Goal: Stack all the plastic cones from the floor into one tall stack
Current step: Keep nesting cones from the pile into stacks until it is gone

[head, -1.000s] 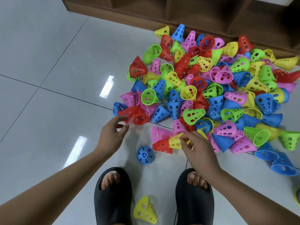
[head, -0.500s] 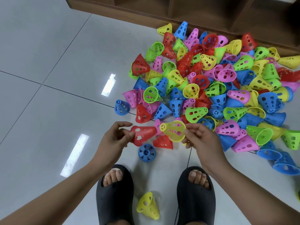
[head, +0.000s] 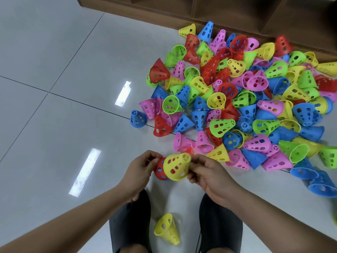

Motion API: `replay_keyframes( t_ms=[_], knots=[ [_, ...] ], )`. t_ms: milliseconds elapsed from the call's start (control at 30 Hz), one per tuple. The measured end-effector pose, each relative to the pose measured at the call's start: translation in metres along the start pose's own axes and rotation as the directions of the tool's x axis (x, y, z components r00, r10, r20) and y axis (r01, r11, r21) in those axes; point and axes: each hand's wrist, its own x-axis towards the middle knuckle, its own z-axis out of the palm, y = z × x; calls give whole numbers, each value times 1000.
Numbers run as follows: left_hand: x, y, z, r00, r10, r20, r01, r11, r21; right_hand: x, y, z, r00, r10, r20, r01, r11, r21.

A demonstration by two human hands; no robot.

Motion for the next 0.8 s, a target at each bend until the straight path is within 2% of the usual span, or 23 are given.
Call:
replay_keyframes(
  t_ms=[167, 267, 333, 400, 500, 600, 667, 800],
  knots=[
    [6, -11, 2, 999, -33, 12, 31, 992, 119, 8, 13, -2, 998, 70, -10, -70, 970, -234],
    [12, -15, -5, 997, -71, 8, 69, 983, 173, 12, 15, -11, 993, 96, -75, -112, 958, -264],
    [17, -18, -12, 997, -75, -7, 75, 982, 172, 11, 13, -15, 992, 67, -107, -95, 952, -292],
    [21, -17, -19, 998, -62, -28, 66, 980, 189, 11, 11, -18, 988, -26, -150, -33, 924, -382],
    [32, -6, -29, 996, 14, -92, 7, 974, 226, 12, 9, -23, 962, -188, -196, 48, 830, -556],
    [46, 8, -41, 980, 109, -165, -67, 969, 239, 12, 6, -25, 944, -283, -166, 91, 711, -697],
    [56, 18, -49, 963, 176, -203, -117, 955, 273, 12, 4, -26, 945, -301, -125, 114, 664, -739],
    [73, 37, -65, 911, 317, -265, -209, 907, 367, 15, 5, -25, 965, -251, -81, 111, 665, -738]
  ],
)
